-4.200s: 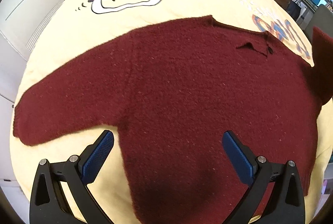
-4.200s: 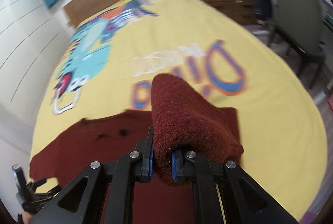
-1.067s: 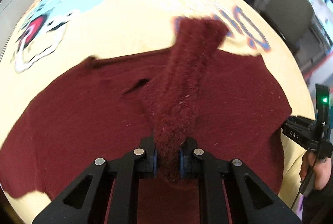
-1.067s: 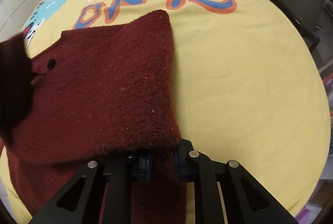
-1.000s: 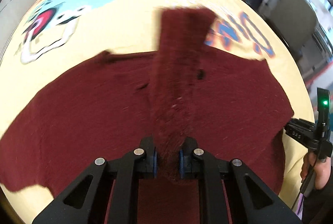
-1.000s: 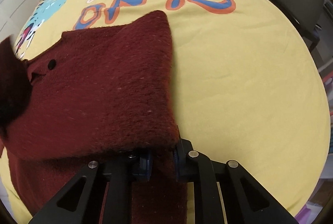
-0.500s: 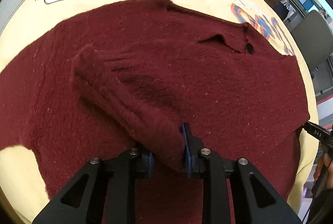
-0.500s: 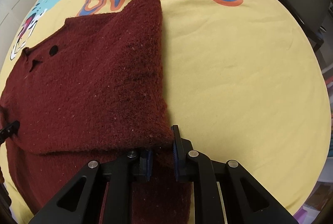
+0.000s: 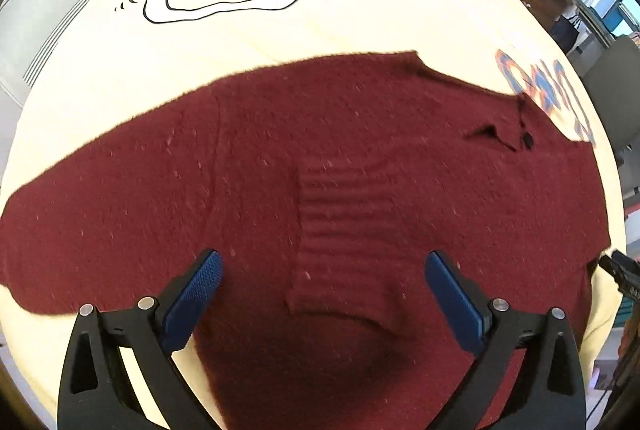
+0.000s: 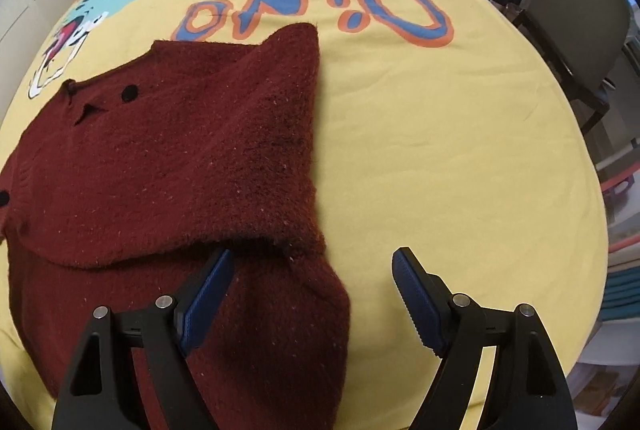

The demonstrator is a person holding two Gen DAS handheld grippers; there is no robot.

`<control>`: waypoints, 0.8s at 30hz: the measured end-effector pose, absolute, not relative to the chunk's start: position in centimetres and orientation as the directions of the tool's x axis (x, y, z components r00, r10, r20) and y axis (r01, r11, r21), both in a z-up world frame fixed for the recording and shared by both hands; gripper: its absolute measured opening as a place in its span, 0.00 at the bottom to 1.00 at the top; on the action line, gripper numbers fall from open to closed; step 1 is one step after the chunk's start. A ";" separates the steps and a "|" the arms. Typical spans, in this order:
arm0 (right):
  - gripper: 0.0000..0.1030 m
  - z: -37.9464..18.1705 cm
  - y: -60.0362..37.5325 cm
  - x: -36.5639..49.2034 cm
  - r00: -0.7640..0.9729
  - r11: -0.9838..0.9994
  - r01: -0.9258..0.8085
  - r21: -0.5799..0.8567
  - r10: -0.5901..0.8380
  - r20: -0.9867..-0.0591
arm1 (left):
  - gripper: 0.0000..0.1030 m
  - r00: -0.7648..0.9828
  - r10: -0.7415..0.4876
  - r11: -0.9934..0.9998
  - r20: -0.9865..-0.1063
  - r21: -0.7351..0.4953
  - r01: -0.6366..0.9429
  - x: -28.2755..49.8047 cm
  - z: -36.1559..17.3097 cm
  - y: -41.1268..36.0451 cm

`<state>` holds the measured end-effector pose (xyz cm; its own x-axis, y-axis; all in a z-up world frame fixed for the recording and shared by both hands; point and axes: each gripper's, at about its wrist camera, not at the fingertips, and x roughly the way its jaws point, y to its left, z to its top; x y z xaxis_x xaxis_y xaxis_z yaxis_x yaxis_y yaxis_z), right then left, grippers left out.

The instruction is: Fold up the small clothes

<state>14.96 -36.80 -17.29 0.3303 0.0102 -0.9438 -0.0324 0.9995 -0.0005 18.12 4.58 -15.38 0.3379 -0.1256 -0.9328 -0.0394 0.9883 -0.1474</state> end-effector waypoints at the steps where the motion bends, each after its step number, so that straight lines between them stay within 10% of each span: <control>1: 0.80 -17.2 -36.9 14.8 0.329 0.999 -0.032 -0.005 0.006 -0.944 | 0.97 0.323 -0.138 0.986 -0.936 -0.160 -0.043 18.8 -15.8 4.6; 10: 0.80 -17.9 -37.5 13.5 0.296 0.999 -0.034 -0.023 -0.012 -0.955 | 0.96 0.223 -0.103 0.991 -0.969 -0.118 -0.055 20.7 -20.4 3.2; 12: 0.80 -17.9 -37.9 13.2 0.294 0.999 -0.024 -0.029 -0.021 -0.955 | 0.79 0.226 -0.118 0.991 -0.967 -0.129 -0.037 20.6 -20.2 2.7; 16: 0.80 -17.9 -39.0 13.4 0.293 0.999 0.017 -0.031 -0.035 -0.955 | 0.14 0.258 -0.164 0.986 -0.952 -0.166 0.016 19.9 -18.8 2.2; 24: 0.80 -15.8 -39.1 15.3 0.338 0.999 0.032 0.025 0.013 -0.941 | 0.09 0.344 -0.237 0.971 -0.909 -0.228 0.067 18.5 -15.1 3.3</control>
<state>15.32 -39.14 -15.75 0.3381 0.0127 -0.9410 0.0325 0.9992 0.0252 18.46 3.27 -15.12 0.3441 -0.2368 -0.9086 0.0672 0.9714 -0.2277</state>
